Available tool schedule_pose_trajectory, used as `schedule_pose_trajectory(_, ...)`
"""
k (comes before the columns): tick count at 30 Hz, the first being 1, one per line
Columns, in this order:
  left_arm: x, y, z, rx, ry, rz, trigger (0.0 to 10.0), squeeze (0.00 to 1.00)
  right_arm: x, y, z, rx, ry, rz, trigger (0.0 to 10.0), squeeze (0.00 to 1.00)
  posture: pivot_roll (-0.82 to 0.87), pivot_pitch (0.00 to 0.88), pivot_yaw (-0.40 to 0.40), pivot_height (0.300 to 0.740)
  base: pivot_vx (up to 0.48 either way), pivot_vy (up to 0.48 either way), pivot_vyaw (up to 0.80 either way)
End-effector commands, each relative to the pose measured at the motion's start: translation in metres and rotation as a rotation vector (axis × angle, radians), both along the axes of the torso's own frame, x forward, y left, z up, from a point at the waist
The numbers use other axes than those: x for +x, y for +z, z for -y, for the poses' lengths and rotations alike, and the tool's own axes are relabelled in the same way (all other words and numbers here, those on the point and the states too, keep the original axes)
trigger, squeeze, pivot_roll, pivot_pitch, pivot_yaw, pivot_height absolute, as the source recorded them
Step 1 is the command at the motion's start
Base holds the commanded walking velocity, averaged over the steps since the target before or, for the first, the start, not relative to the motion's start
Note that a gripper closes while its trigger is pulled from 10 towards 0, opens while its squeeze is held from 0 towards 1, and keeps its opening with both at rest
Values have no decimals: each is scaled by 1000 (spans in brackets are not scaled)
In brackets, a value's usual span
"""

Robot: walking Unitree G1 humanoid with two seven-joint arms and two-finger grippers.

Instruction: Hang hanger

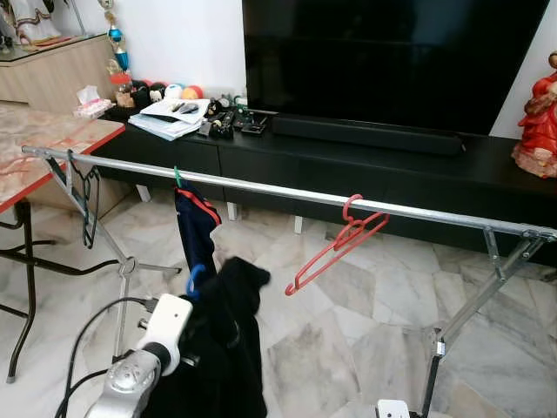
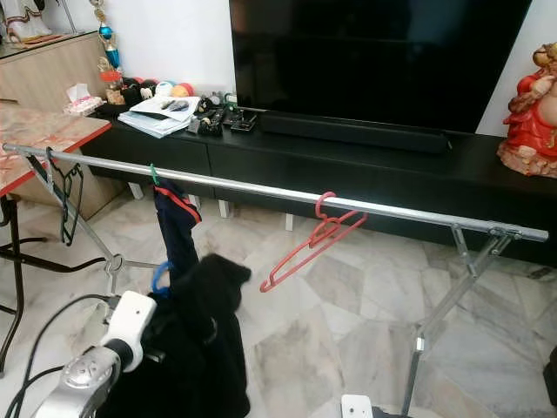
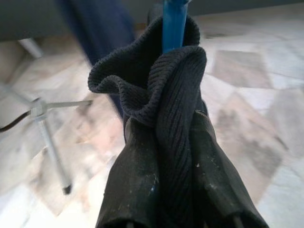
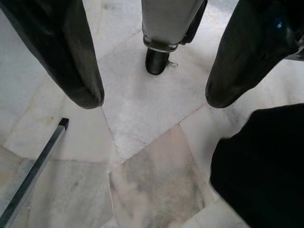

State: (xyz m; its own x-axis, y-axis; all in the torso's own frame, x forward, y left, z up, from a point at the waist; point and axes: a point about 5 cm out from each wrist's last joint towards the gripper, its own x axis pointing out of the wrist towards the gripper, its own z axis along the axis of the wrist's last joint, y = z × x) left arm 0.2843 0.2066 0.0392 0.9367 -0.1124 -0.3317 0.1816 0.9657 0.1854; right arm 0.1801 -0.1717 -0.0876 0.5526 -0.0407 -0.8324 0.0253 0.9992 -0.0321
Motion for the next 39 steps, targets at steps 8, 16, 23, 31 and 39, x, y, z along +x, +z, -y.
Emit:
schedule_pose_trajectory(8,-3,0,11,-37,-132,-19,10000,0,-4,-2,-1,-2,4,-20,10000,0,114,0,3,740,0,0,0)
schedule_pose_trajectory(16,-5,-2,21,-20,-215,-18,10000,0,-4,-2,-1,-5,2,-18,10000,0,114,0,2,740,33,0,0)
schedule_pose_trajectory(23,-4,-2,24,-12,-231,-17,10000,0,-3,-2,-1,-1,-7,-13,10000,0,114,0,4,740,289,0,0)
schedule_pose_trajectory(31,-5,-1,23,-5,-238,-20,10000,0,-2,-1,0,-10,-36,-6,10000,0,120,0,9,740,324,0,0)
schedule_pose_trajectory(39,-5,-1,22,-4,-238,-18,10000,0,0,0,0,-10,-35,-4,10000,0,122,0,10,740,335,0,-400)
